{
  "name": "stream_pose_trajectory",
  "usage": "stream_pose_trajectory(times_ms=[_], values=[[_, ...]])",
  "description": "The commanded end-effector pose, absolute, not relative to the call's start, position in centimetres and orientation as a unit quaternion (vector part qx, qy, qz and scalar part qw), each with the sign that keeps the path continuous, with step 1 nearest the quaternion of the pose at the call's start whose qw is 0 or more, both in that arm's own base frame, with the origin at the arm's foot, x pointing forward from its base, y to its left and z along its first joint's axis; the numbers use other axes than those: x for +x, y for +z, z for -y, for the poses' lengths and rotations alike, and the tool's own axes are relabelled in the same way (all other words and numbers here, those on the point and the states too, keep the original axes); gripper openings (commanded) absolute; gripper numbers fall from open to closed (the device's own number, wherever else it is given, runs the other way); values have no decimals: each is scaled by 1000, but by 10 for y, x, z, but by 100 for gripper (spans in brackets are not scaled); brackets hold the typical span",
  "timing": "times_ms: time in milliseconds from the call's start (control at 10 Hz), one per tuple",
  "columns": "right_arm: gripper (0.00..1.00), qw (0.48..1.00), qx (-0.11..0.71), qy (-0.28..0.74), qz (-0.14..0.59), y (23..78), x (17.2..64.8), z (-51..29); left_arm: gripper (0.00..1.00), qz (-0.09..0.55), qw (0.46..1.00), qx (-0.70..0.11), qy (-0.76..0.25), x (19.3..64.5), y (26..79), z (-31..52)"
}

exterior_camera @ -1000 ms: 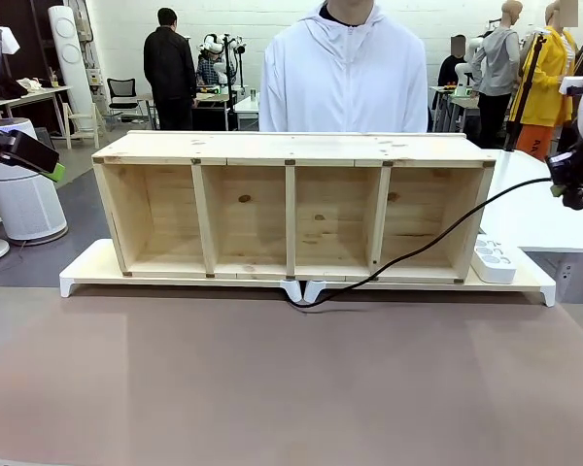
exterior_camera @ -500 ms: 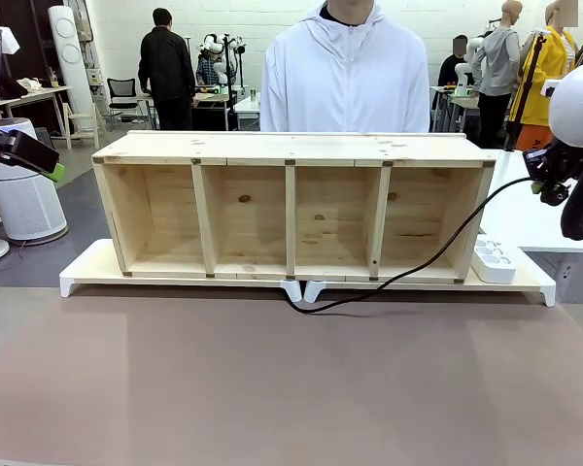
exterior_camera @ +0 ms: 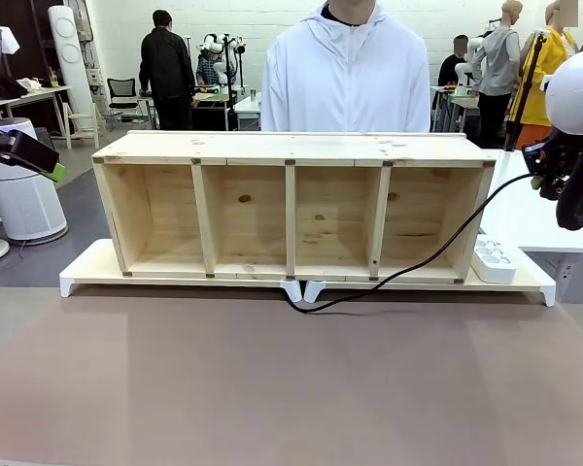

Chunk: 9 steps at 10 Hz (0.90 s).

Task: Perform cable management.
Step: Pull the grasped Power Cable to the location of the Power Strip.

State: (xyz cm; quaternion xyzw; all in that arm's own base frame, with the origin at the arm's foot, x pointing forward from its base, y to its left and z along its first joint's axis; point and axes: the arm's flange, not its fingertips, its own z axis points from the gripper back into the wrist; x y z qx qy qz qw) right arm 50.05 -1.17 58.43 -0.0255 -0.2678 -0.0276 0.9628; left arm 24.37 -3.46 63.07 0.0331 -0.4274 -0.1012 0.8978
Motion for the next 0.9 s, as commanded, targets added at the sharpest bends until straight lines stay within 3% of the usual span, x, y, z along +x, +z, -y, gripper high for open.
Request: stream_pose_trajectory(times_ms=[0, 800], values=[[16, 963, -26, -25, 265, 581, 502, 13, 100, 431, 896, 32, -100, 245, 631, 35], [16, 966, -13, -21, 256, 575, 539, 18, 100, 431, 896, 32, -100, 245, 631, 35]])
